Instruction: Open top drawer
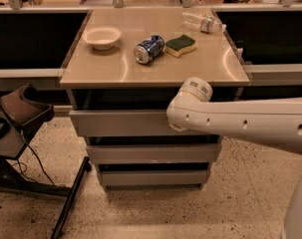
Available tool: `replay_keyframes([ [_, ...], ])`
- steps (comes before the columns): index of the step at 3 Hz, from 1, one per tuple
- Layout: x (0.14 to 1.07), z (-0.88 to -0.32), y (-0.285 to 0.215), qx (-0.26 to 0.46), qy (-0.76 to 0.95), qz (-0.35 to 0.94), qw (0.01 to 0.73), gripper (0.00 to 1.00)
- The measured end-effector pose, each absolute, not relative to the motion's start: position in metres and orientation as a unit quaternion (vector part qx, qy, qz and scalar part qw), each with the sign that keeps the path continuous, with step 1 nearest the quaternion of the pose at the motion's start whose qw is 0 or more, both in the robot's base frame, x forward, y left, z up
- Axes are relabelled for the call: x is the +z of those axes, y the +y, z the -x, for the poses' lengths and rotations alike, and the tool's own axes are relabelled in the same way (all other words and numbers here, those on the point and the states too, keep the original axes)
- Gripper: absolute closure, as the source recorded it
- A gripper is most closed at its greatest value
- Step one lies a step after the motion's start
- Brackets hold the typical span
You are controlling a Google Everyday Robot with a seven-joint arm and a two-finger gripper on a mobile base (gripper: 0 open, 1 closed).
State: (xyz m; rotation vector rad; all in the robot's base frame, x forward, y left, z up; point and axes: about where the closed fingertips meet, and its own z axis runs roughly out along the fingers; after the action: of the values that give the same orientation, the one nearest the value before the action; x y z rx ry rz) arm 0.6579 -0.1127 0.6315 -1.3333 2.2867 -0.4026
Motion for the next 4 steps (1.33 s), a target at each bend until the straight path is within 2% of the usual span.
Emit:
replay_keyframes([
  [4,0.631,-0.639,-0.115,-0.144,0.828,0.49,0.233,1.0],
])
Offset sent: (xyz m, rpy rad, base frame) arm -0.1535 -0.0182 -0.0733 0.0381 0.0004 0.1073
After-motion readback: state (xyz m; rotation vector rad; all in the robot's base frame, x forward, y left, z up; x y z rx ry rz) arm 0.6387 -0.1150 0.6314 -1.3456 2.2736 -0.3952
